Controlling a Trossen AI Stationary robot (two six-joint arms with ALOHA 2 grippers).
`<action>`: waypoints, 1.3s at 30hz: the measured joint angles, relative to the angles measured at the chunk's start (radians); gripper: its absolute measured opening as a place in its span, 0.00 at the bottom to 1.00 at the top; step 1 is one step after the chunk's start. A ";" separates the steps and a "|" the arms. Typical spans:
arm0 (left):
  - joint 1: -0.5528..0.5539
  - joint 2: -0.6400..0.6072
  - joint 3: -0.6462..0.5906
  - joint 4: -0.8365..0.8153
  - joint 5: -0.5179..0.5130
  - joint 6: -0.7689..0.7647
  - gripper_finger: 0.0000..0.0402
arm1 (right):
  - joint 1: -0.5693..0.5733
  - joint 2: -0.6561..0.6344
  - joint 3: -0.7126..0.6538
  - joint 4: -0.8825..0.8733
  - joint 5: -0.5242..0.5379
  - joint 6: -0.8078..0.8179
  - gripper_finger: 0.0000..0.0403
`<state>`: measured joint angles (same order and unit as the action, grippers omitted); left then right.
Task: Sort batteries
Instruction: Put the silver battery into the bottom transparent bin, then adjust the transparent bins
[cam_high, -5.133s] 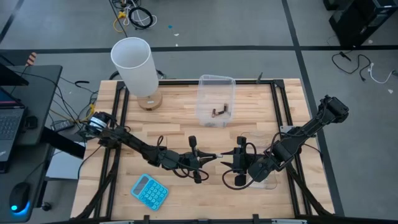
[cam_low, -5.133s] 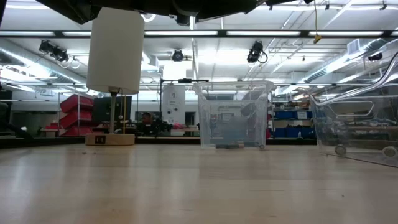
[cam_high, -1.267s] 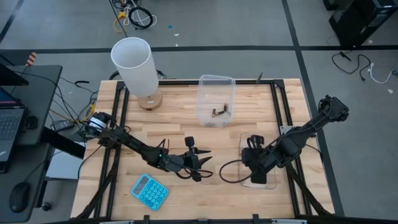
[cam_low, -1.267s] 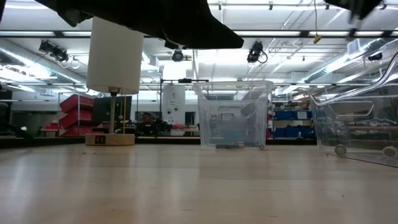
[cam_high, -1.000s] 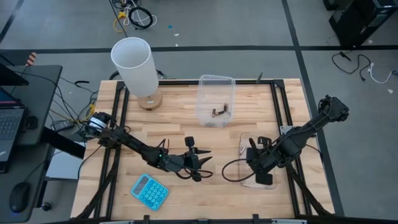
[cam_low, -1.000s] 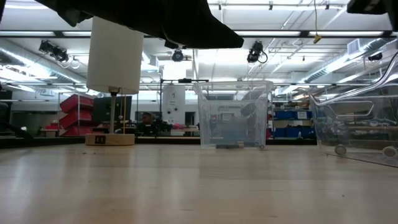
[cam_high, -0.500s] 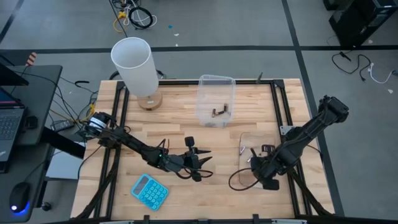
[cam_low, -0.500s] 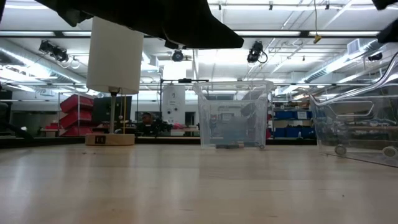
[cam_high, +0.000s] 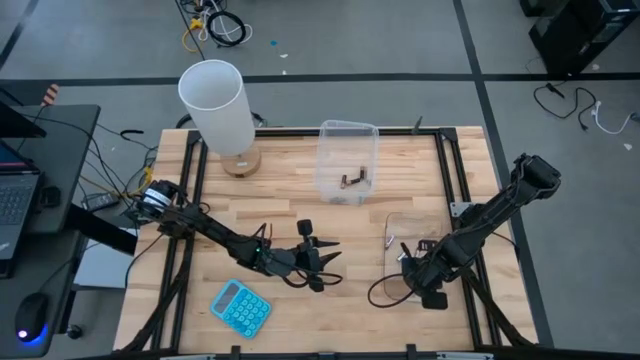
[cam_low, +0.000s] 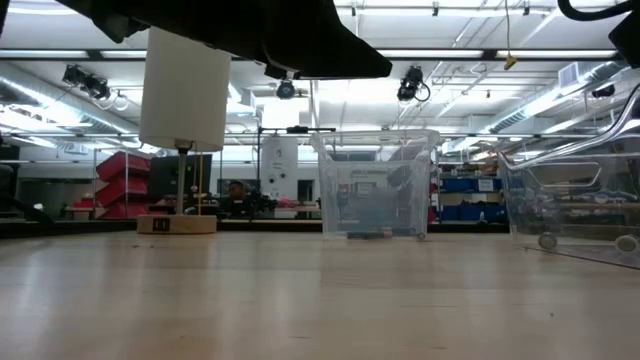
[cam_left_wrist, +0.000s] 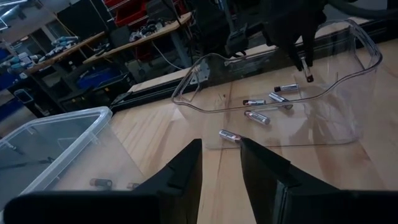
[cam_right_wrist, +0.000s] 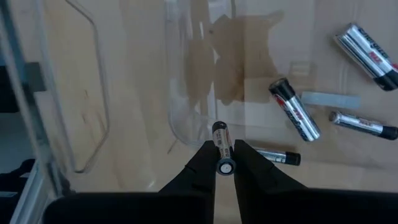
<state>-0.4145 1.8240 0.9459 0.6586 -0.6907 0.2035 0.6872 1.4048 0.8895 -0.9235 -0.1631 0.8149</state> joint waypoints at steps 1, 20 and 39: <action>0.000 0.000 0.000 0.000 0.000 0.000 0.28 | 0.000 0.000 -0.003 -0.002 0.000 0.001 0.09; 0.000 0.000 0.000 0.000 0.002 0.000 0.28 | 0.000 0.000 -0.003 0.004 -0.007 0.005 0.13; 0.000 0.000 0.000 0.000 0.002 -0.001 0.28 | 0.000 0.000 -0.002 0.007 -0.006 0.031 0.13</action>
<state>-0.4145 1.8240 0.9459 0.6586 -0.6884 0.2028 0.6872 1.4048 0.8871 -0.9165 -0.1692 0.8463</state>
